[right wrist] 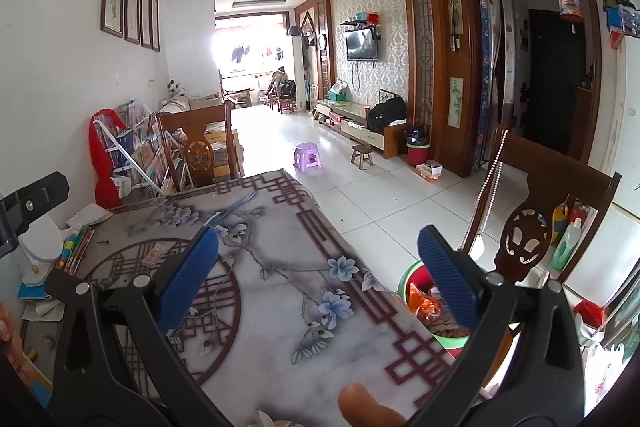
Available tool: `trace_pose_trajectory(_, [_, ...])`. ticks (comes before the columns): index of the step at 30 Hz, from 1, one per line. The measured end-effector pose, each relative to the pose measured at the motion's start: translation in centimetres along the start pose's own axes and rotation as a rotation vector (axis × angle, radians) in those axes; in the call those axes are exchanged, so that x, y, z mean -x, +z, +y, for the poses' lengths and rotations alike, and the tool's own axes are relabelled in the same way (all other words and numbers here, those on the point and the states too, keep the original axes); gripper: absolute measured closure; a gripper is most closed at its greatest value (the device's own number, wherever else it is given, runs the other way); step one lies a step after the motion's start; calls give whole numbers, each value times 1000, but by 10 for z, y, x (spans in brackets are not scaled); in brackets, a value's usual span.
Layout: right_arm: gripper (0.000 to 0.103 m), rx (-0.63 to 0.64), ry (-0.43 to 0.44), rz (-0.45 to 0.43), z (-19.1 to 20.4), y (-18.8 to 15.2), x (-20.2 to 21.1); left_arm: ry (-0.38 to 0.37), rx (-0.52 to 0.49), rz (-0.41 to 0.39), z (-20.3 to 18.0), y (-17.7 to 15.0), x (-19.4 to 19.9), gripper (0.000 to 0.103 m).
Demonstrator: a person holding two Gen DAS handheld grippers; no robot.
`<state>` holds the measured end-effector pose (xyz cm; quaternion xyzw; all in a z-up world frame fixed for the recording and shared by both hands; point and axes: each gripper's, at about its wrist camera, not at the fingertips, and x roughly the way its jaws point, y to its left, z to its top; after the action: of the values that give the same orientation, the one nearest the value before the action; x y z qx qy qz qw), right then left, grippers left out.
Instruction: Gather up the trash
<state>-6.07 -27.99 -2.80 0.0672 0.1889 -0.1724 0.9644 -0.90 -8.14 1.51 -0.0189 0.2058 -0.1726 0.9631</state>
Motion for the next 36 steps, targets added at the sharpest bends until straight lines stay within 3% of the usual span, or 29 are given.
trace_pose_trajectory(20, [5,25,38,38,9,-6,-3,26,-10,37,6,-5,-1,8])
trace_pose_trajectory(36, [5,21,21,79,1,-13,-11,4,-20,54,0,-6,-9,8])
